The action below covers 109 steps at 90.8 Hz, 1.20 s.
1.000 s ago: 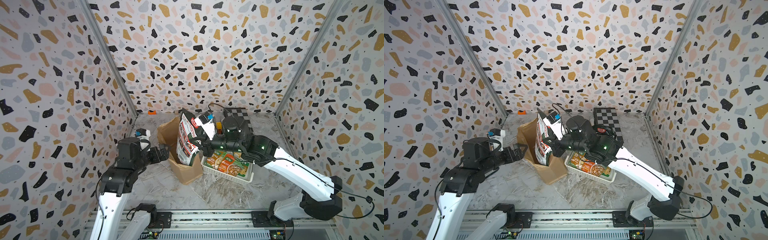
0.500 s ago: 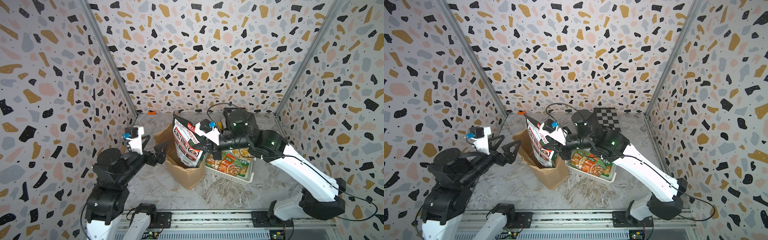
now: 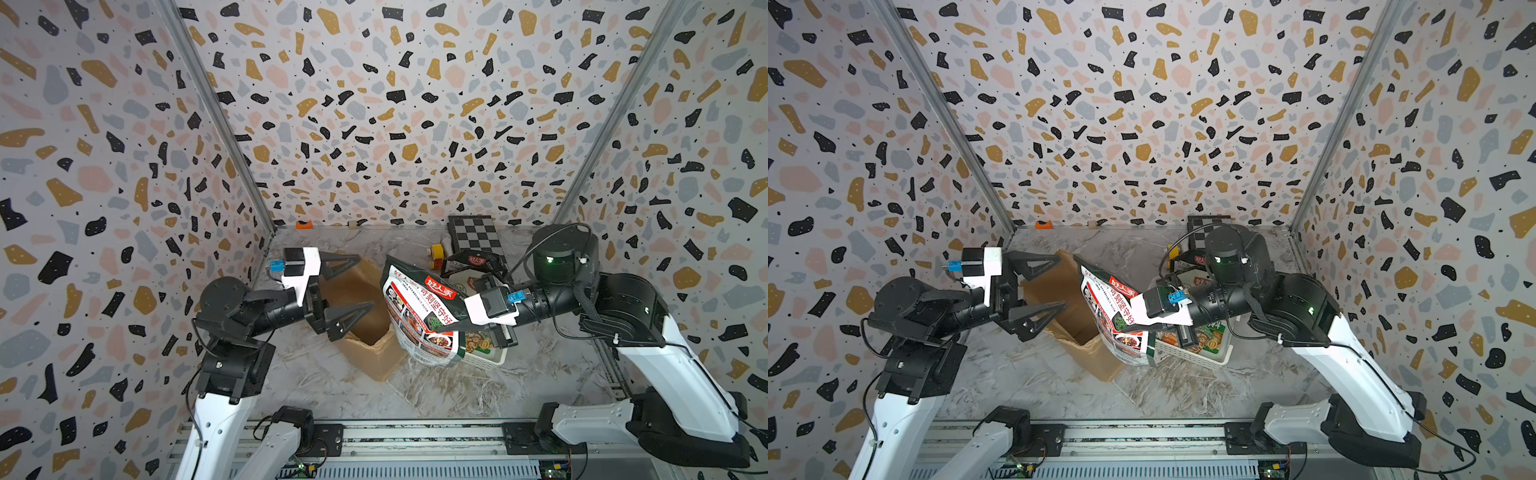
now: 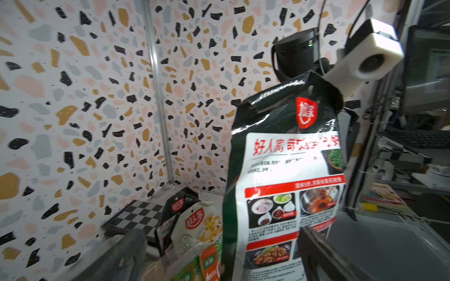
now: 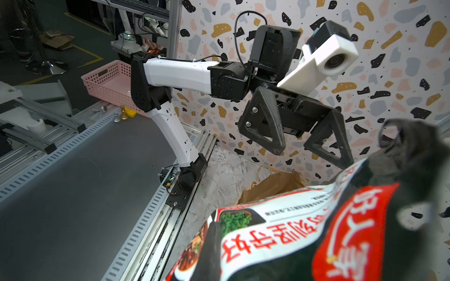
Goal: Place the condiment packets inside the bag
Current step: Place the condiment packet in the paper bag.
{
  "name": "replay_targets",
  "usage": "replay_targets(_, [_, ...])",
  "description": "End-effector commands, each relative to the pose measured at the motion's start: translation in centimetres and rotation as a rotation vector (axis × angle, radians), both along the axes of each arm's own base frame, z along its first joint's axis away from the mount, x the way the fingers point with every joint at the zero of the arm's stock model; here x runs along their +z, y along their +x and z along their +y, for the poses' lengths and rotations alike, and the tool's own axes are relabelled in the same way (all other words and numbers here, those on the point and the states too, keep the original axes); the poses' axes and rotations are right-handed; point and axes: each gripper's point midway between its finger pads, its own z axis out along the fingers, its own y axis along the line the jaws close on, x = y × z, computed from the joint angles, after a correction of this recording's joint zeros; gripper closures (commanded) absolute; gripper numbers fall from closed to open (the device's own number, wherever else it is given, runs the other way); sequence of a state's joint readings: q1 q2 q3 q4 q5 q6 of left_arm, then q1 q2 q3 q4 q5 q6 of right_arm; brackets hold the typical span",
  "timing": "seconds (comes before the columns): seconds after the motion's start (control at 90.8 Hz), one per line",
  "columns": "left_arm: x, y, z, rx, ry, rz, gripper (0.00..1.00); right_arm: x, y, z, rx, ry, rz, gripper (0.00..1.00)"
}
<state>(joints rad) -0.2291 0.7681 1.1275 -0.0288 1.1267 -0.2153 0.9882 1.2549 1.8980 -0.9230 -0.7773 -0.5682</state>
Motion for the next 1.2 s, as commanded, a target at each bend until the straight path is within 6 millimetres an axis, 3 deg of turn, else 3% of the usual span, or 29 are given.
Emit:
replay_targets(0.0, [0.3, -3.5, -1.7, -0.212, 0.033, -0.056, 0.00, 2.1, -1.8, -1.0, 0.100, 0.071, -0.063, 1.00])
replay_targets(0.176, [-0.7, -3.9, -3.7, -0.327, 0.070, 0.065, 0.00, 1.8, -3.2, -1.8, 0.171, 0.051, -0.040, 1.00])
replay_targets(0.242, [-1.3, -5.1, -4.4, -0.410, 0.087, 0.093, 0.06, 2.1, -3.4, -2.0, 0.175, 0.057, -0.033, 1.00])
replay_targets(0.297, [-2.4, -6.3, -4.9, -0.460, 0.116, 0.115, 0.16, 2.4, -3.3, -2.0, 0.157, 0.062, -0.023, 1.00])
replay_targets(0.374, [-3.2, -7.1, -5.2, -0.464, 0.147, 0.113, 0.49, 3.0, -2.6, -1.6, 0.105, 0.069, 0.009, 1.00])
replay_targets(0.441, [-3.3, -7.1, -5.2, -0.439, 0.157, 0.121, 0.96, 3.3, -1.4, -1.3, 0.022, 0.068, 0.041, 1.00])
replay_targets(0.452, [-3.3, -7.0, -5.2, -0.431, 0.160, 0.121, 1.00, 3.3, -0.9, -1.1, -0.013, 0.065, 0.041, 1.00])
replay_targets(0.485, [-3.4, -6.9, -5.0, -0.392, 0.173, 0.113, 1.00, 3.3, 0.2, -1.0, -0.083, 0.058, 0.059, 0.98])
replay_targets(0.562, [-3.1, -5.8, -4.3, -0.248, 0.195, 0.056, 1.00, 2.7, 2.1, -1.5, -0.230, 0.024, 0.080, 0.75])
replay_targets(0.683, [-1.8, -3.3, -2.7, 0.007, 0.173, -0.033, 1.00, 0.2, 3.3, -3.4, -0.344, -0.071, 0.021, 0.36])
replay_targets(0.738, [-0.9, -2.1, -2.0, 0.107, 0.161, -0.065, 1.00, -0.8, 4.4, -4.1, -0.408, -0.124, -0.026, 0.26])
replay_targets(0.837, [0.9, 1.1, -0.2, 0.331, 0.095, -0.060, 1.00, -0.9, 7.0, -3.9, -0.523, -0.166, -0.068, 0.18])
replay_targets(0.914, [1.9, 2.2, 1.1, 0.439, 0.037, -0.080, 1.00, -0.7, 8.3, -2.6, -0.554, -0.175, -0.044, 0.17])
replay_targets(1.079, [3.4, 1.7, 5.1, 0.623, -0.074, -0.132, 1.00, -1.1, 10.1, -0.5, -0.602, -0.152, 0.033, 0.15])
replay_targets(1.189, [2.8, 0.8, 6.8, 0.673, -0.122, -0.159, 1.00, -2.0, 10.3, 0.0, -0.611, -0.134, 0.069, 0.15])
